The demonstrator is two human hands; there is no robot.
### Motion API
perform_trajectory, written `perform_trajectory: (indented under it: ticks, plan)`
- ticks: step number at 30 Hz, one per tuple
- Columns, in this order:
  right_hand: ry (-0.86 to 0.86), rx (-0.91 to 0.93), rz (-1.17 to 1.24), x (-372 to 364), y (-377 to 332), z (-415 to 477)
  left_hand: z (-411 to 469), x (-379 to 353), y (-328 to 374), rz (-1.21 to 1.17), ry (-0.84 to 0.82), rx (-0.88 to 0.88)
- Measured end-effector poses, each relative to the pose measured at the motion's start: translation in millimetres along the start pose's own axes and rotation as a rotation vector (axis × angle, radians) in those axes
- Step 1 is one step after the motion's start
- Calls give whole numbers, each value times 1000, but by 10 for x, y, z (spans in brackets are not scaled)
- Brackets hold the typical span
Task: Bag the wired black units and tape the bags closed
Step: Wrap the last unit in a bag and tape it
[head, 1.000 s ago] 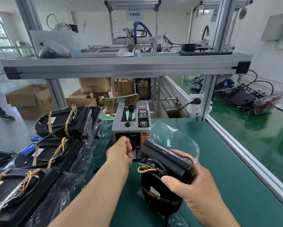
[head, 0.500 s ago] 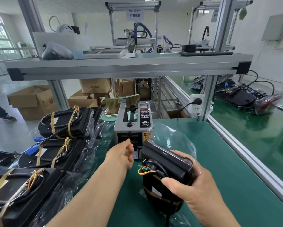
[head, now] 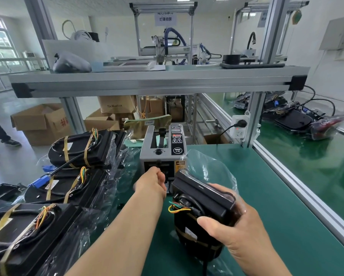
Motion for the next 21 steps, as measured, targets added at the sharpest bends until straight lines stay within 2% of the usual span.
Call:
perform_trajectory:
  ticks: [6,12,16,21]
  plan:
    - [10,-5,-4,22,3,-23,-178,67,8,60,-29,-110]
    - [-17,-2,-76,20,-2,-16,-941,104,217,312,-330,-488]
    - [-22,20,-105,-5,-31,-19,-1473,-3,171,603,-465,-543]
    - [-39,29,-101,-78,-75,-41,-1615,-110,155,749,-410,-627]
Point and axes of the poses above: each hand's wrist, its own z-axis towards the middle knuckle, its own x-axis out of the back of the hand, y = z × x, the point moved 4 cm from there along z, towards the middle knuckle, and after that the axes turned 13 degrees about -y, right-handed, at the moved point
